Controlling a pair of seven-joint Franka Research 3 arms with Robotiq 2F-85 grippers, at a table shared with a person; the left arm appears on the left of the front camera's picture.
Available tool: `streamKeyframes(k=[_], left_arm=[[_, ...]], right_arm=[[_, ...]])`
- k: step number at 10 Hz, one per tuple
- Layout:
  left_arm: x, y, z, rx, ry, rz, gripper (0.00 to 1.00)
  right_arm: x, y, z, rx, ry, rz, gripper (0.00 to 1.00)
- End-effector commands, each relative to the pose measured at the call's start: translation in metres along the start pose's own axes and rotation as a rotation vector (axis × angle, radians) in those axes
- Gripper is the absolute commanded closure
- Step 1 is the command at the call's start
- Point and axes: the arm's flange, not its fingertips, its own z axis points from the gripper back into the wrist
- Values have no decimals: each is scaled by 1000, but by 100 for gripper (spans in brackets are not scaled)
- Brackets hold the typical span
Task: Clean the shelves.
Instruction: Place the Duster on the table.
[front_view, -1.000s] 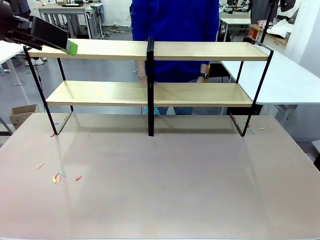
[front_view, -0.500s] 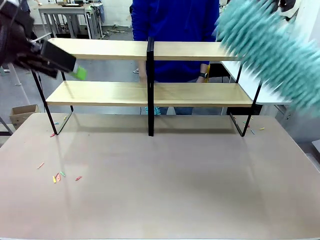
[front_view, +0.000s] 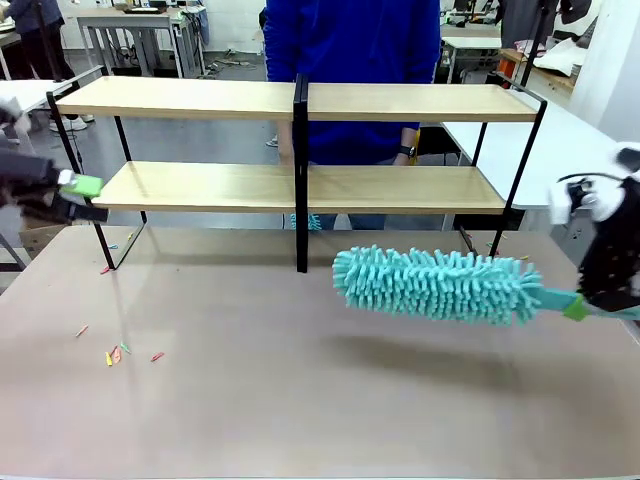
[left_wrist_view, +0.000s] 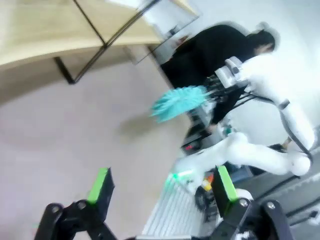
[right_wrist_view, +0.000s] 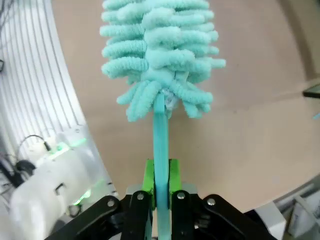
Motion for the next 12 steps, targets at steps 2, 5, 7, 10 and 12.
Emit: streamKeyframes(k=[2, 5, 7, 10, 12], left_arm=[[-123, 54, -1, -34, -208, 333, 0], [-43, 66, 30, -102, -161, 209, 0], [-43, 66, 30, -102, -161, 209, 0], [-43, 66, 30, -102, -161, 209, 0], [-43, 66, 30, -102, -161, 209, 0]], right_arm=[[-19, 28, -95, -8, -16, 83, 88], [-26, 6, -108, 102, -89, 117, 88], [-36, 4, -111, 114, -89, 103, 88], [-40, -3, -104, 109, -91, 95, 88], [-43, -12, -89, 107, -108, 75, 28]])
